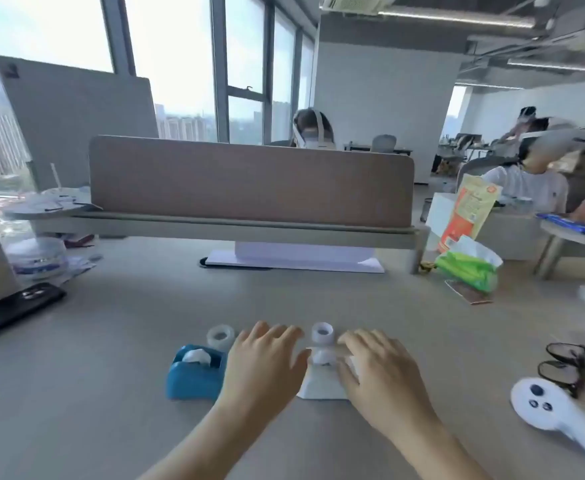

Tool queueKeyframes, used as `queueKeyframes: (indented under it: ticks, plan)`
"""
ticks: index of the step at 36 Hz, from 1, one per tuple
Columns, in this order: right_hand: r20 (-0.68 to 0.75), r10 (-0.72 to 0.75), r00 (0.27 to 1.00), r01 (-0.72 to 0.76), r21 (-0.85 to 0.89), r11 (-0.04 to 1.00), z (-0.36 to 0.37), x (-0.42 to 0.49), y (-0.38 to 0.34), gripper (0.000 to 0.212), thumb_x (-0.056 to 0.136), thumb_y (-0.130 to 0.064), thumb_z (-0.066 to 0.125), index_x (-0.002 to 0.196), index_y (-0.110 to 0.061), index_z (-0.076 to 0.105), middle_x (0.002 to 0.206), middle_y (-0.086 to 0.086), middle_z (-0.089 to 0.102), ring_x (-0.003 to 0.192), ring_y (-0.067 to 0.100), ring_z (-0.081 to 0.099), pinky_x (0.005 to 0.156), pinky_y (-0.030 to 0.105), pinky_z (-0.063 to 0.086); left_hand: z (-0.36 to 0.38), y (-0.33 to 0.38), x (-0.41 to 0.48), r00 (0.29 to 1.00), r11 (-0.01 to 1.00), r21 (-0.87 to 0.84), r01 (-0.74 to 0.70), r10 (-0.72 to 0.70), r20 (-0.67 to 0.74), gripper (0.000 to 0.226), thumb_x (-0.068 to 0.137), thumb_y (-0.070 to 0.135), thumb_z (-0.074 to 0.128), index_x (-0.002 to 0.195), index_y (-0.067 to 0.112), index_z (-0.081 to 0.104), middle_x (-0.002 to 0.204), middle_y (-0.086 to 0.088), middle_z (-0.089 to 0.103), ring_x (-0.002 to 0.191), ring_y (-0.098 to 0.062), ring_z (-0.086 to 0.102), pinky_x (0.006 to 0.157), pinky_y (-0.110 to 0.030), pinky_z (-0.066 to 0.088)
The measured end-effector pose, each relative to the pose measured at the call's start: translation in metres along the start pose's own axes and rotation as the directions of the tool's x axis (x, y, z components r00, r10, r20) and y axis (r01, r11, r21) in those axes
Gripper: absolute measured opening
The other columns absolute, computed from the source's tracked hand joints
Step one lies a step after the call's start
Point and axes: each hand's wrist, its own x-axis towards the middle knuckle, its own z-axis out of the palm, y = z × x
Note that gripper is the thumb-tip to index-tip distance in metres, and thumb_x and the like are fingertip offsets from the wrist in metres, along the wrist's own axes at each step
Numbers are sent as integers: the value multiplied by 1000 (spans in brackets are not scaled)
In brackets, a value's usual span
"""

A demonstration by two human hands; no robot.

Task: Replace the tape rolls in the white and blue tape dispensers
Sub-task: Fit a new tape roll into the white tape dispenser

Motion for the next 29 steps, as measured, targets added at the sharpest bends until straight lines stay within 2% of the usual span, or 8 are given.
queueKeyframes:
  ticks: [2, 4, 7, 11, 13, 15, 19, 29]
  plan:
    - [33, -23, 999, 22, 29, 999, 3, -8, -1, 15, 81, -37, 49, 86, -30, 61, 84, -13, 66, 80, 16, 64, 66, 28, 48, 2, 0, -10, 1000, 1000, -15, -16, 16, 23, 23, 86, 50, 54, 94, 33, 68, 87, 14, 75, 81, -18, 68, 68, -32, 55]
    - [56, -21, 998, 18, 53, 998, 8, -18, -1, 11, 82, -35, 58, 91, -31, 62, 93, -16, 67, 88, 14, 64, 72, 26, 48, 7, 0, -20, 999, 999, -23, -38, 38, 14, 22, 88, 49, 53, 93, 33, 67, 86, 14, 74, 79, -17, 68, 66, -32, 55]
    - [22, -22, 1000, 20, 88, 996, 14, -25, -1, 20, 81, -33, 65, 101, -30, 65, 103, -14, 70, 97, 14, 66, 79, 27, 51, 7, -2, -24, 999, 996, -76, -49, 48, -12, 23, 90, 49, 52, 100, 34, 67, 92, 15, 74, 85, -16, 69, 68, -32, 56]
    - [12, 22, 1000, -23, 99, 995, 24, -29, 0, 28, 84, -35, 63, 110, -27, 68, 108, -12, 72, 109, 17, 65, 92, 29, 46, 7, -1, -27, 1000, 984, -176, -29, 29, 2, 31, 91, 53, 53, 116, 39, 67, 119, 21, 71, 105, -12, 67, 85, -27, 54]
    - [4, 34, 999, -34, 110, 993, 29, -30, 3, 30, 85, -38, 61, 112, -28, 68, 109, -12, 73, 112, 17, 64, 94, 27, 41, 10, 1, -29, 999, 970, -243, -12, 24, 47, 36, 92, 55, 53, 125, 44, 62, 133, 24, 63, 118, -8, 60, 95, -23, 48]
    - [-9, 47, 999, -46, 121, 992, 31, -30, 4, 30, 85, -38, 62, 112, -28, 69, 107, -12, 73, 112, 17, 65, 94, 27, 39, 14, 3, -30, 996, 960, -280, -18, 40, 74, 38, 93, 53, 55, 129, 45, 59, 139, 24, 58, 122, -6, 56, 98, -21, 45]
    - [-43, 47, 998, -41, 132, 990, 34, -30, 4, 31, 83, -36, 64, 111, -23, 71, 103, -12, 75, 110, 19, 66, 93, 28, 39, 18, 5, -28, 994, 939, -344, -1, 40, 105, 38, 93, 45, 60, 131, 41, 59, 140, 21, 58, 123, -8, 57, 99, -22, 47]
    - [-49, 60, 997, -49, 188, 981, 39, -33, 4, 37, 84, -35, 64, 116, -20, 73, 117, -10, 73, 114, 18, 65, 97, 28, 39, 17, 4, -28, 988, 883, -464, 62, 12, 156, 37, 92, 36, 66, 129, 38, 62, 139, 19, 59, 125, -4, 59, 104, -15, 40]
